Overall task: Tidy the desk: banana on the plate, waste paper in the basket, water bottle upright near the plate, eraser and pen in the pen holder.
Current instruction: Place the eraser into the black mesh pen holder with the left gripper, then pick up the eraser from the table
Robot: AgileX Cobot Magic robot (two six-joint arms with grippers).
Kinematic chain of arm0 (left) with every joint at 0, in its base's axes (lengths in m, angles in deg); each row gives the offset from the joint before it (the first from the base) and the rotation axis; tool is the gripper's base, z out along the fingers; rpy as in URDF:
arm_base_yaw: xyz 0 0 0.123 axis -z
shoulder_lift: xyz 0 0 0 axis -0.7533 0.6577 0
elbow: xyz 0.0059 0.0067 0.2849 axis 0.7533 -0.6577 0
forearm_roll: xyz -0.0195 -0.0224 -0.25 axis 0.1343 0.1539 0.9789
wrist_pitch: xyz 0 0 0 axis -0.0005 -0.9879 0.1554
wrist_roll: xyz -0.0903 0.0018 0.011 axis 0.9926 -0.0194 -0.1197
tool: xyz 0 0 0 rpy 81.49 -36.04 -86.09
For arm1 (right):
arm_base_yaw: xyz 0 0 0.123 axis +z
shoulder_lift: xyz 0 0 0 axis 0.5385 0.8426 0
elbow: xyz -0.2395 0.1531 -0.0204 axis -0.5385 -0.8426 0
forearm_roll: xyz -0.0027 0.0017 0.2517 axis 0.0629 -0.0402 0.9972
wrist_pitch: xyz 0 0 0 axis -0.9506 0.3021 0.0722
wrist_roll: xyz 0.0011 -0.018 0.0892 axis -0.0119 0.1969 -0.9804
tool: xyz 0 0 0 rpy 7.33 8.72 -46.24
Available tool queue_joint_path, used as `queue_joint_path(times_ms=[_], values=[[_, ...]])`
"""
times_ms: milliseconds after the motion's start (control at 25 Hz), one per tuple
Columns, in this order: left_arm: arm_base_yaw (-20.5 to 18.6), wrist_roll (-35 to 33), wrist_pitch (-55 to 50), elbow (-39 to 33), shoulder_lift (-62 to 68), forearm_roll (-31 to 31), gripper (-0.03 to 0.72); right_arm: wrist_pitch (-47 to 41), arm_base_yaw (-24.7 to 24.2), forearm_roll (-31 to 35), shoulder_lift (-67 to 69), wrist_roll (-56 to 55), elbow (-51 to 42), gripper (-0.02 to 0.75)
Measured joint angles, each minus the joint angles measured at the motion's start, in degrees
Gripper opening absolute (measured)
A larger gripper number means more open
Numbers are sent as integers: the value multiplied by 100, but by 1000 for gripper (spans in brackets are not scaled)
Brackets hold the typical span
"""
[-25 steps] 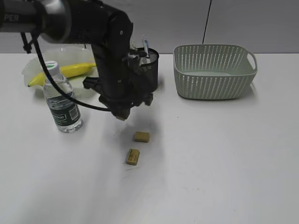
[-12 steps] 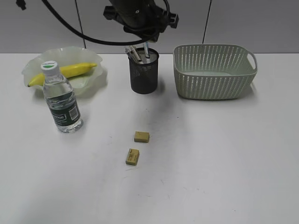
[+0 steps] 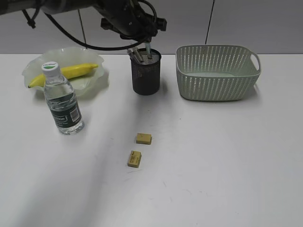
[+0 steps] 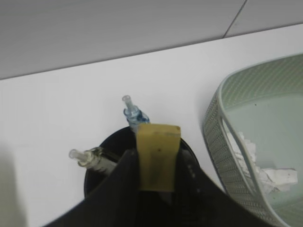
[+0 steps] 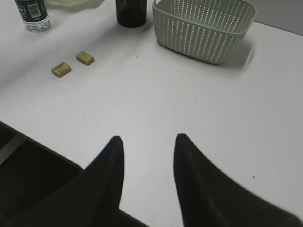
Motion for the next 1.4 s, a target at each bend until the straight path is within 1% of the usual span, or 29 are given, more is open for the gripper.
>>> queue_joint_path(times_ms=[440,520,600,680,760,920,1080,1160,1400], values=[[-1,0,136,0,447,56,181,0,0,0,0,0,0,296],[-1,0,153,0,447,56,232,0,0,0,0,0,0,296],[-1,0,153,0,447,56,329,0,0,0,0,0,0,296],[-1,0,148,0,441,56,388,0,0,0,0,0,0,298],[-1,0,131,0,387,50,412,0,0,0,0,0,0,298],[-1,0,14,0,106,16,423,0,0,0,0,0,0,298],[-1,0,-519,0,-523,9,426,0,0,0,0,0,0,298],[-1,0,-954,0,-954,-74,426,0,0,0,0,0,0,296],[5,-69,-2598,0,-2247,-949,426,0,0,0,0,0,0,296]])
